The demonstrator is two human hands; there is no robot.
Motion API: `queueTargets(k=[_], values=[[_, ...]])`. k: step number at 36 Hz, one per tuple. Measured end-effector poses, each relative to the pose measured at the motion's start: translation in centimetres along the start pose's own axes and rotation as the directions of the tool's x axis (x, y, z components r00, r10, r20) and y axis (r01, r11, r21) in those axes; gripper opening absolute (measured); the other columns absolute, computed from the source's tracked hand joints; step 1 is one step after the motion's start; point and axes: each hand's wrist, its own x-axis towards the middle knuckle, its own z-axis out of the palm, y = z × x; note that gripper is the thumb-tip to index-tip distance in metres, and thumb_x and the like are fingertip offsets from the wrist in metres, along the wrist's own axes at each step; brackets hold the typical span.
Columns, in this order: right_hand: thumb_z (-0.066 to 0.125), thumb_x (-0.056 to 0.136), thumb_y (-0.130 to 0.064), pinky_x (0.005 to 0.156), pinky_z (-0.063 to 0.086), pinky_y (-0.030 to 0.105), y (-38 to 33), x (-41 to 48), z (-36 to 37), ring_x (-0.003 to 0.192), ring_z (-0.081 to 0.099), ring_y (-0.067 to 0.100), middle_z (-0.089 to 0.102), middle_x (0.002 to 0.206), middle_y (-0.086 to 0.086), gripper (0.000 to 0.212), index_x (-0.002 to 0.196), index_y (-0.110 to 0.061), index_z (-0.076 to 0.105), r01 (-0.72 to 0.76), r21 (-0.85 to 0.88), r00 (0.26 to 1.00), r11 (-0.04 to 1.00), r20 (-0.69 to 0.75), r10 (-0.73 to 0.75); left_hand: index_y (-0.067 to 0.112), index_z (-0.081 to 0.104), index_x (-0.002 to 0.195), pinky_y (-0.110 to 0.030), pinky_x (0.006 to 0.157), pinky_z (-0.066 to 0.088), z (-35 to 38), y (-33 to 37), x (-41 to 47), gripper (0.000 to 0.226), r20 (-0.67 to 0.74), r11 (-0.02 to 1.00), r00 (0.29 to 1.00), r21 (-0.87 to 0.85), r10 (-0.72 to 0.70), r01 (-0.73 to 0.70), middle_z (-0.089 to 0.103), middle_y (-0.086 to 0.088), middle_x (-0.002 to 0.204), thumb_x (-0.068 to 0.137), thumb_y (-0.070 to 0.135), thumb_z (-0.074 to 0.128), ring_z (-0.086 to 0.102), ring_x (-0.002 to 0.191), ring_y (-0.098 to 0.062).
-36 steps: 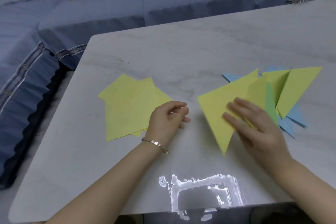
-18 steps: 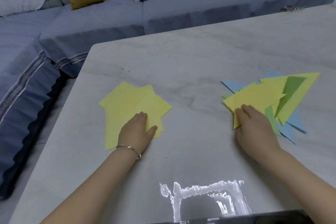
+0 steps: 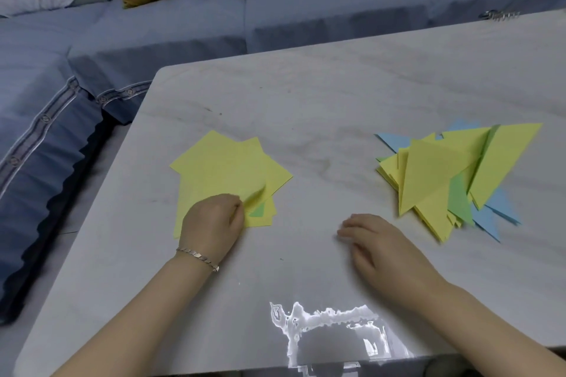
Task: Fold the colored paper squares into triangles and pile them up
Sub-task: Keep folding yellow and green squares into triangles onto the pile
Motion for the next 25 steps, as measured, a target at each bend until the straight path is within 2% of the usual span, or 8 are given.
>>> queueTargets(k=[3,6,10,15,17,20,23,25], values=[[0.041,0.078,-0.017,0.091,0.039,0.019,-0.6,0.2,-0.9,0.109,0.053,0.016,0.062,0.115,0.006,0.04,0.111,-0.013,0.063,0.005,0.054,0.998,0.999,-0.064,-0.001,0.008,0.068,0.074,-0.025,0.059,0.045,-1.3,1.6,0.0,0.03,-0.254,0.989,0.962,-0.08,0.101,-0.125,0.071,-0.001,0.075,0.079,0.024,0.043,0.062,0.069,-0.016],[0.055,0.081,-0.018,0.104,0.02,0.011,-1.3,1.0,-1.9,0.122,0.038,0.016,0.048,0.132,0.009,0.052,0.131,-0.016,0.042,0.033,0.126,0.987,0.991,-0.159,-0.012,0.005,0.066,0.084,-0.028,0.071,0.046,-2.4,3.8,-0.2,0.021,-0.362,0.923,0.9,-0.2,0.243,-0.33,0.071,-0.005,0.086,0.084,0.016,0.049,0.058,0.083,-0.013],[0.057,0.08,-0.029,0.11,0.015,0.015,-2.0,2.3,-3.0,0.13,0.03,0.018,0.034,0.14,0.004,0.059,0.134,-0.019,0.037,0.123,0.119,0.962,0.985,-0.257,-0.089,0.016,0.055,0.095,-0.027,0.079,0.048,-3.4,7.0,-1.4,0.009,-0.305,0.75,0.796,-0.28,0.523,-0.6,0.07,-0.004,0.094,0.091,0.016,0.047,0.061,0.09,-0.015],[0.079,0.054,0.01,0.101,0.032,0.029,0.7,1.2,-1.3,0.122,0.041,0.022,0.053,0.127,0.005,0.068,0.108,-0.025,0.059,0.128,0.152,0.973,0.98,-0.211,-0.095,0.018,0.053,0.095,-0.023,0.081,0.048,-2.4,7.8,-2.8,0.013,-0.216,0.665,0.753,-0.362,0.621,-0.653,0.07,0.001,0.099,0.095,0.018,0.041,0.062,0.093,-0.012],[0.079,0.053,0.011,0.093,0.037,0.036,2.0,0.2,-0.6,0.116,0.045,0.021,0.061,0.117,0.007,0.06,0.099,-0.026,0.064,0.106,0.157,0.98,0.982,-0.182,-0.077,0.02,0.052,0.094,-0.025,0.079,0.048,-1.7,6.8,-3.2,0.011,-0.189,0.682,0.777,-0.385,0.601,-0.622,0.069,0.004,0.099,0.093,0.015,0.043,0.061,0.092,-0.01],[0.067,0.058,-0.002,0.088,0.044,0.039,3.4,-1.2,-0.3,0.107,0.049,0.017,0.067,0.104,0.006,0.033,0.087,-0.017,0.072,0.085,0.1,0.986,0.991,-0.155,-0.069,0.025,0.054,0.088,-0.026,0.081,0.046,-1.0,5.2,-4.0,0.018,-0.165,0.747,0.873,-0.461,0.459,-0.48,0.063,0.013,0.104,0.08,0.009,0.051,0.06,0.096,-0.005],[0.064,0.064,-0.009,0.087,0.048,0.039,4.0,-2.1,-0.4,0.101,0.051,0.014,0.068,0.101,0.002,0.024,0.084,-0.017,0.073,0.045,0.103,0.993,0.994,-0.111,-0.034,0.031,0.062,0.073,-0.011,0.087,0.04,-1.5,4.8,-4.5,0.023,-0.017,0.777,0.997,-0.626,0.075,-0.069,0.06,0.021,0.11,0.073,0.009,0.054,0.053,0.104,0.008],[0.062,0.077,-0.019,0.087,0.046,0.026,3.9,-2.4,-0.7,0.1,0.054,0.012,0.067,0.101,-0.003,0.014,0.087,-0.026,0.068,0.063,0.178,0.995,0.982,-0.093,-0.047,0.033,0.067,0.061,-0.005,0.081,0.039,-1.8,4.8,-4.0,0.043,0.164,0.67,0.971,-0.703,-0.175,0.239,0.06,0.017,0.098,0.077,-0.005,0.053,0.048,0.104,0.017]])
